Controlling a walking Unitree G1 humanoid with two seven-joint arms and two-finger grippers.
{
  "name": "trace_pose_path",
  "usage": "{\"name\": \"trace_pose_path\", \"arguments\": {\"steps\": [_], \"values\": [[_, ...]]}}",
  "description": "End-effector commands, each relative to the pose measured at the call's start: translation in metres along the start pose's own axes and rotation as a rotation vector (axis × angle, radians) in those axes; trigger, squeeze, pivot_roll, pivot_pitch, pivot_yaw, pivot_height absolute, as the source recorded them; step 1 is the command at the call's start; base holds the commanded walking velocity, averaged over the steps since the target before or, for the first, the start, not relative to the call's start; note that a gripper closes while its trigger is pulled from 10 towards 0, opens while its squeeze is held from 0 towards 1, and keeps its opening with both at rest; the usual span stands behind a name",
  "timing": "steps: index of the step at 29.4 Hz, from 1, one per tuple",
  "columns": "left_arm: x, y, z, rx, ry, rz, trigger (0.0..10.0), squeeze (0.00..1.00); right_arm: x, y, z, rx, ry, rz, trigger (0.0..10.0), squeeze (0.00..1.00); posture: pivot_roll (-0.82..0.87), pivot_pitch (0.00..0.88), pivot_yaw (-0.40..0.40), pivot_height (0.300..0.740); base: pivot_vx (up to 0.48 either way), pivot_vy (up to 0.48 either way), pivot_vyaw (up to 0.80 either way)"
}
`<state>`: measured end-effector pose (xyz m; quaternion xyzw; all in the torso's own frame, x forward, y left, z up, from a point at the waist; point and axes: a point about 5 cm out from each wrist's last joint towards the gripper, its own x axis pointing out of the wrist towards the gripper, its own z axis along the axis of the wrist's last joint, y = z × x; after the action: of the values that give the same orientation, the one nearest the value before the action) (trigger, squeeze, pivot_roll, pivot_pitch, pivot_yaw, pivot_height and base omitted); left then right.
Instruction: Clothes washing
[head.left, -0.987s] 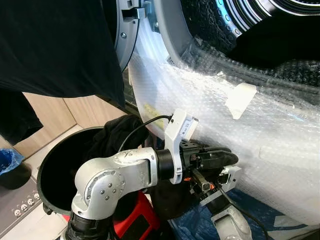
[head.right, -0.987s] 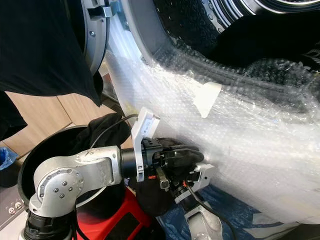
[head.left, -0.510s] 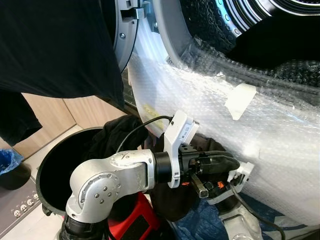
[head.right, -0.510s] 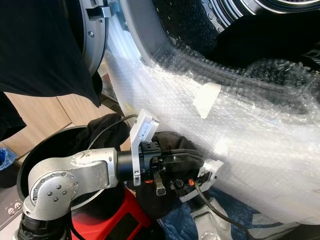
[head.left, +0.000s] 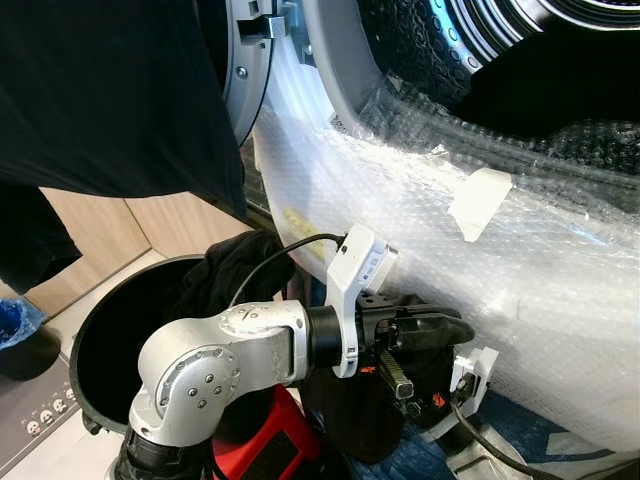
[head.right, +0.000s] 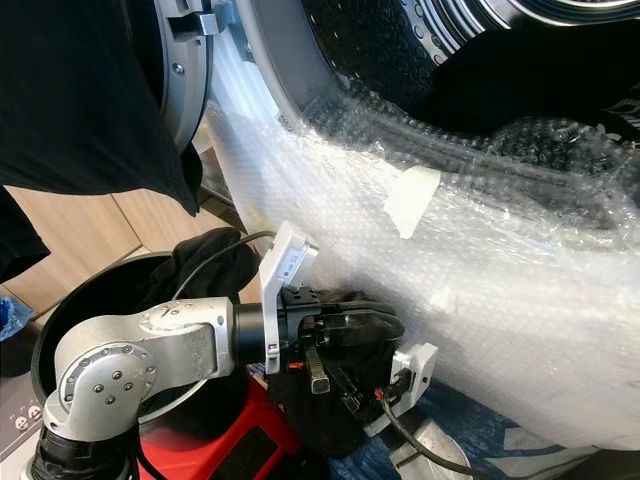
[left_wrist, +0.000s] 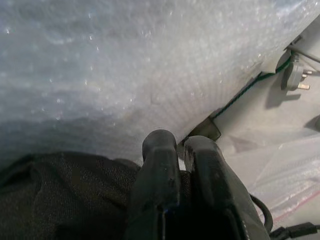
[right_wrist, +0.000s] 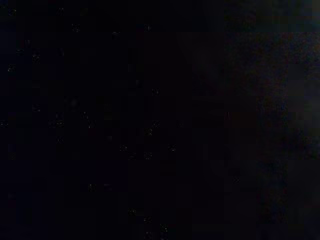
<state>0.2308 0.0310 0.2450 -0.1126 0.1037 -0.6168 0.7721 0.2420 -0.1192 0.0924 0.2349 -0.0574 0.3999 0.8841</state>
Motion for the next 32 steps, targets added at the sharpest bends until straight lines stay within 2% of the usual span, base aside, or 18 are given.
{"name": "trace_pose_path", "arguments": {"steps": [1, 9, 10, 11, 12, 14, 15, 19, 21, 23, 25, 26, 31, 32], "values": [[-0.002, -0.008, -0.004, 0.014, 0.023, -0.031, 10.0, 0.0, 0.002, 0.001, 0.001, -0.004, -0.013, 0.011, 0.0, 0.0, 0.11, 0.128, 0.056, 0.74, 0.0, 0.0, 0.0], [-0.008, -0.01, -0.005, 0.048, 0.035, -0.024, 10.0, 0.0, 0.008, 0.008, -0.005, 0.028, -0.016, 0.062, 0.0, 0.0, 0.13, 0.107, 0.06, 0.74, 0.0, 0.0, 0.0], [-0.008, -0.01, -0.005, 0.048, 0.038, -0.021, 10.0, 0.55, 0.008, 0.008, -0.005, 0.031, -0.016, 0.063, 0.0, 0.0, 0.13, 0.107, 0.06, 0.74, 0.0, 0.0, 0.0], [-0.009, -0.01, -0.006, 0.048, 0.041, -0.02, 10.0, 1.0, 0.009, 0.008, -0.006, 0.032, -0.016, 0.064, 0.0, 0.0, 0.13, 0.104, 0.061, 0.74, 0.0, 0.0, 0.0], [-0.01, -0.01, -0.007, 0.065, 0.053, -0.015, 10.0, 1.0, 0.009, 0.009, -0.007, 0.035, -0.016, 0.066, 0.0, 0.0, 0.13, 0.099, 0.062, 0.74, 0.0, 0.0, 0.0], [-0.018, -0.004, -0.011, 0.207, 0.13, 0.037, 10.0, 1.0, 0.009, 0.01, -0.009, 0.045, -0.017, 0.077, 0.0, 0.0, 0.13, 0.09, 0.063, 0.74, 0.0, 0.0, 0.0], [-0.02, -0.003, -0.012, 0.221, 0.14, 0.04, 10.0, 1.0, 0.009, 0.011, -0.009, 0.045, -0.016, 0.079, 0.0, 0.0, 0.13, 0.089, 0.063, 0.74, 0.0, 0.0, 0.0], [-0.028, 0.005, -0.012, 0.235, 0.161, 0.105, 10.0, 1.0, 0.007, 0.011, -0.011, 0.049, -0.009, 0.081, 0.0, 0.0, 0.13, 0.081, 0.059, 0.74, 0.0, 0.0, 0.0], [-0.037, 0.017, -0.011, 0.262, 0.216, 0.219, 10.0, 1.0, 0.005, 0.01, -0.012, 0.05, 0.004, 0.082, 0.0, 0.0, 0.14, 0.073, 0.059, 0.74, 0.0, 0.0, 0.0], [-0.041, 0.022, -0.008, 0.251, 0.201, 0.262, 10.0, 1.0, 0.005, 0.009, -0.013, 0.049, 0.007, 0.081, 0.0, 0.0, 0.14, 0.074, 0.06, 0.74, 0.0, 0.0, 0.0], [-0.047, 0.017, -0.002, 0.324, 0.194, 0.225, 10.0, 1.0, 0.004, 0.007, -0.012, 0.046, 0.01, 0.083, 0.0, 0.0, 0.14, 0.084, 0.058, 0.74, 0.0, 0.0, 0.0], [-0.048, 0.017, 0.0, 0.33, 0.185, 0.221, 10.0, 1.0, 0.004, 0.007, -0.012, 0.046, 0.011, 0.084, 0.0, 0.0, 0.14, 0.084, 0.058, 0.74, 0.0, 0.0, 0.0], [-0.057, 0.017, 0.005, 0.313, 0.151, 0.242, 10.0, 1.0, 0.002, 0.006, -0.014, 0.046, 0.028, 0.087, 0.0, 0.0, 0.15, 0.086, 0.054, 0.74, 0.0, 0.0, 0.0], [-0.062, 0.017, 0.007, 0.303, 0.133, 0.263, 10.0, 1.0, 0.001, 0.008, -0.015, 0.05, 0.036, 0.1, 0.0, 0.0, 0.15, 0.09, 0.055, 0.74, 0.0, 0.0, 0.0]]}}
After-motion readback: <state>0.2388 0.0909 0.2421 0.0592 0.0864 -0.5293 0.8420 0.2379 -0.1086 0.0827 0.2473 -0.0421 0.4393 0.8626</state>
